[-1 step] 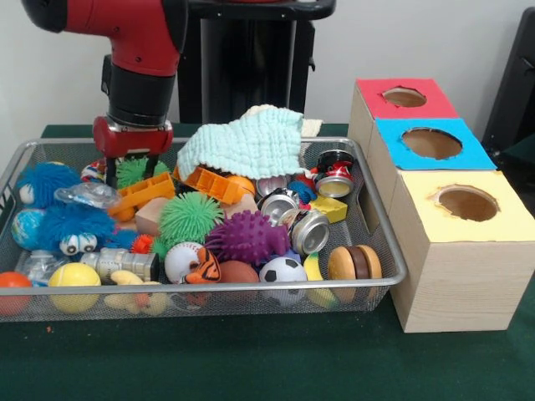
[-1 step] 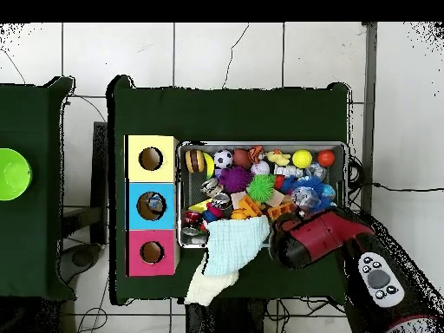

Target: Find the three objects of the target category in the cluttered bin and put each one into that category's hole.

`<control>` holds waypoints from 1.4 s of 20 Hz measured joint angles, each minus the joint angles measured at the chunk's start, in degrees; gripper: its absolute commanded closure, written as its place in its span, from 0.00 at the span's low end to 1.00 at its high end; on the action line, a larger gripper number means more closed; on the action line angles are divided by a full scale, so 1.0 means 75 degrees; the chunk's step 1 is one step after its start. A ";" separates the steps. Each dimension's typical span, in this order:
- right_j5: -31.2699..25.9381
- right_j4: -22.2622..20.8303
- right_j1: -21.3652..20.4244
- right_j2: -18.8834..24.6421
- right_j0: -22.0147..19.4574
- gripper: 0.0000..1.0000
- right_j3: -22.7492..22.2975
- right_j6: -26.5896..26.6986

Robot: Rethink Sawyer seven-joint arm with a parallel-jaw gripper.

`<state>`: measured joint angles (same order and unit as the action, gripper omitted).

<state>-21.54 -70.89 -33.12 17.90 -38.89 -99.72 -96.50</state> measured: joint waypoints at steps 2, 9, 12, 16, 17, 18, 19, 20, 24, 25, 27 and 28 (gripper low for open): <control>0.0029 -0.0119 -0.0012 -0.0115 0.0161 0.00 0.0054 0.0000; 0.0029 -0.0200 -0.0119 -0.0343 0.0452 0.00 0.0228 0.0000; 0.0029 -0.0165 -0.0256 -0.0353 0.0400 0.00 0.0240 0.0000; 0.0029 0.0135 -0.0619 -0.0333 0.0180 0.00 0.0238 0.0000; 0.0028 0.0250 -0.0745 -0.0303 0.0099 0.00 0.0238 0.0000; 0.0026 0.0365 -0.0872 -0.0273 0.0017 0.00 0.0238 0.0000; 0.0026 0.0396 -0.0909 -0.0262 -0.0005 0.00 0.0238 0.0000; 0.0026 0.0427 -0.0946 -0.0251 -0.0028 0.00 0.0237 0.0000; -0.0012 0.0876 -0.1519 -0.0100 -0.0313 0.00 0.0255 0.0000; -0.0028 0.0930 -0.1602 -0.0080 -0.0342 0.00 0.0258 0.0000; -0.0042 0.0992 -0.1703 -0.0046 -0.0379 0.00 0.0261 0.0000; -0.0048 0.1038 -0.1773 -0.0003 -0.0410 0.00 0.0265 0.0000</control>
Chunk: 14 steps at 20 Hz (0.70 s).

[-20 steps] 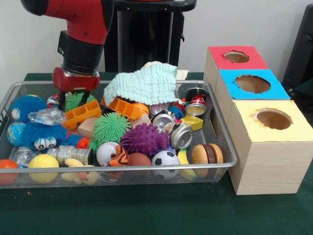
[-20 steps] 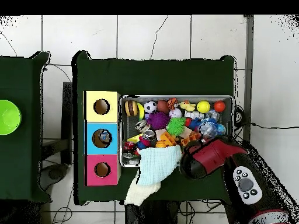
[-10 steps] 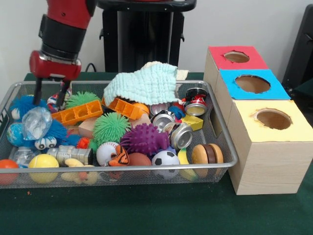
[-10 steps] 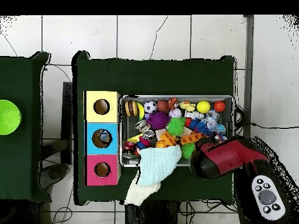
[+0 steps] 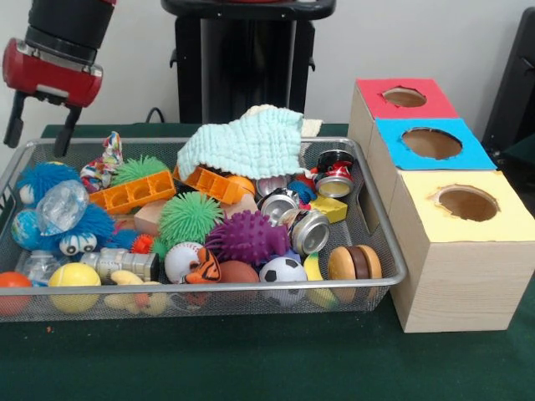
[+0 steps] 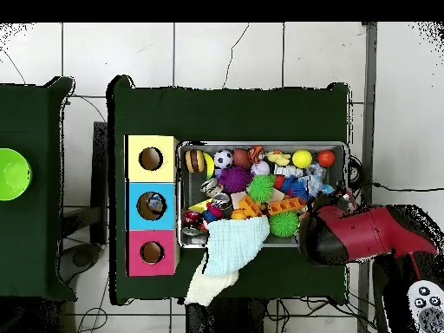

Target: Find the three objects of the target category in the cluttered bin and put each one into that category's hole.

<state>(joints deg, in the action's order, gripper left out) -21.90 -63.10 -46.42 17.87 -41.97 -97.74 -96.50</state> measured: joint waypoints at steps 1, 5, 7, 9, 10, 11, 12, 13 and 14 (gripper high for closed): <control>0.0002 0.0014 -0.0022 0.0025 -0.0015 0.00 -0.0002 0.0000; 0.0000 0.0268 0.0011 0.0408 -0.0313 0.00 -0.0008 0.0000; -0.0005 0.0430 0.0103 0.0580 -0.0473 0.00 -0.0014 0.0005; -0.0057 0.0624 0.0222 0.0764 -0.0654 0.00 -0.0039 0.0031; -0.0128 0.0751 0.0310 0.0897 -0.0786 0.00 -0.0072 0.0071; -0.0191 0.0829 0.0369 0.0980 -0.0866 0.00 -0.0101 0.0104; -0.0267 0.0883 0.0421 0.1048 -0.0929 0.00 -0.0132 0.0143; -0.0343 0.0937 0.0474 0.1116 -0.0993 0.00 -0.0163 0.0182; -0.0424 0.0972 0.0526 0.1177 -0.1038 0.00 -0.0194 0.0231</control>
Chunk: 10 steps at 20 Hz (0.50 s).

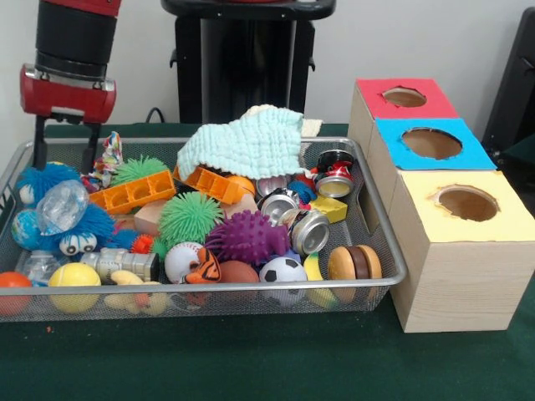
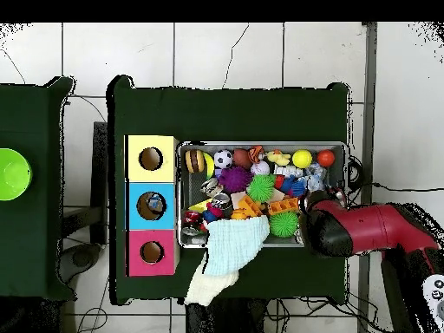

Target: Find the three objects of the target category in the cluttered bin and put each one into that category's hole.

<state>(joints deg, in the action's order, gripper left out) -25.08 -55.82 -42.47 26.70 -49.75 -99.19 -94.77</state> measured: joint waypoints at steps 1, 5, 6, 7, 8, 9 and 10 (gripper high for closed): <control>-0.0038 0.0019 0.0020 0.0020 -0.0014 0.00 -0.0011 0.0019; -0.0334 0.0042 0.0220 0.0191 -0.0070 0.00 -0.0124 0.0217; -0.0360 0.0042 0.0244 0.0215 -0.0069 0.00 -0.0140 0.0238; -0.0386 0.0042 0.0267 0.0240 -0.0068 0.00 -0.0157 0.0259; -0.0397 0.0041 0.0284 0.0259 -0.0067 0.00 -0.0168 0.0270; -0.0404 0.0036 0.0332 0.0314 -0.0057 0.00 -0.0202 0.0302; -0.0404 0.0035 0.0337 0.0320 -0.0050 0.00 -0.0208 0.0303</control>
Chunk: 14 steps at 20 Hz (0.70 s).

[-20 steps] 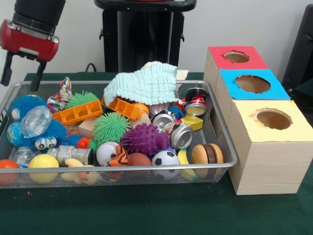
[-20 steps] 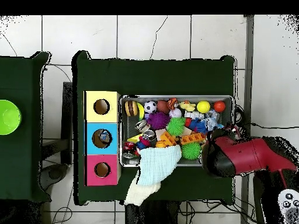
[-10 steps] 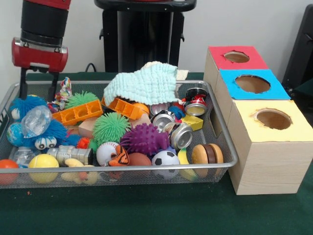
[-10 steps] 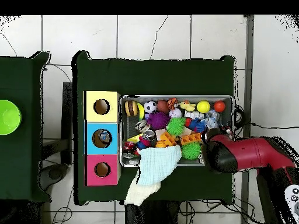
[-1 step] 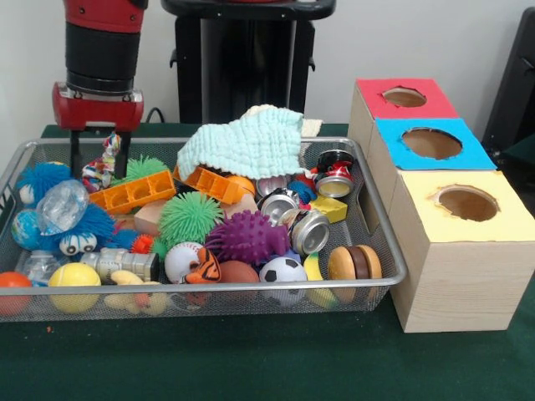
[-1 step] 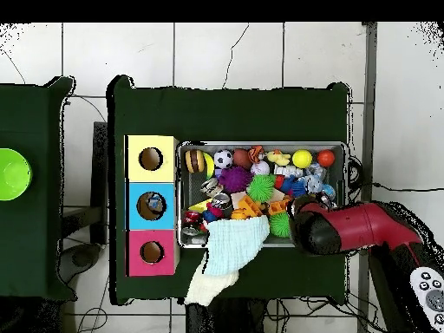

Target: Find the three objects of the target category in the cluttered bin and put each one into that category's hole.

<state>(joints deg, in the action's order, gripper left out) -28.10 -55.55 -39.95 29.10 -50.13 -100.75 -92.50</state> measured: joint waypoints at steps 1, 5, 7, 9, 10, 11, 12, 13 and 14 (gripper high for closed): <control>0.0000 -0.0001 0.0005 0.0006 0.0007 0.00 -0.0006 0.0001; 0.0000 -0.0054 -0.0029 0.0007 0.0166 0.00 -0.0012 0.0002; 0.0000 -0.0219 -0.0103 0.0008 0.0353 0.00 -0.0012 0.0002; 0.0002 -0.0355 -0.0196 0.0010 0.0516 0.00 -0.0014 0.0002; 0.0000 -0.0389 -0.0235 0.0008 0.0569 0.00 -0.0013 0.0002; 0.0000 -0.0410 -0.0264 0.0009 0.0606 0.00 -0.0013 0.0002; 0.0002 -0.0443 -0.0313 0.0009 0.0663 0.00 -0.0013 0.0002; 0.0000 -0.0474 -0.0364 0.0009 0.0715 0.00 -0.0013 0.0002; 0.0002 -0.0508 -0.0421 0.0008 0.0770 0.00 -0.0012 0.0002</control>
<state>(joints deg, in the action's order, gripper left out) -28.09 -59.36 -43.11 29.16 -44.36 -100.84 -92.48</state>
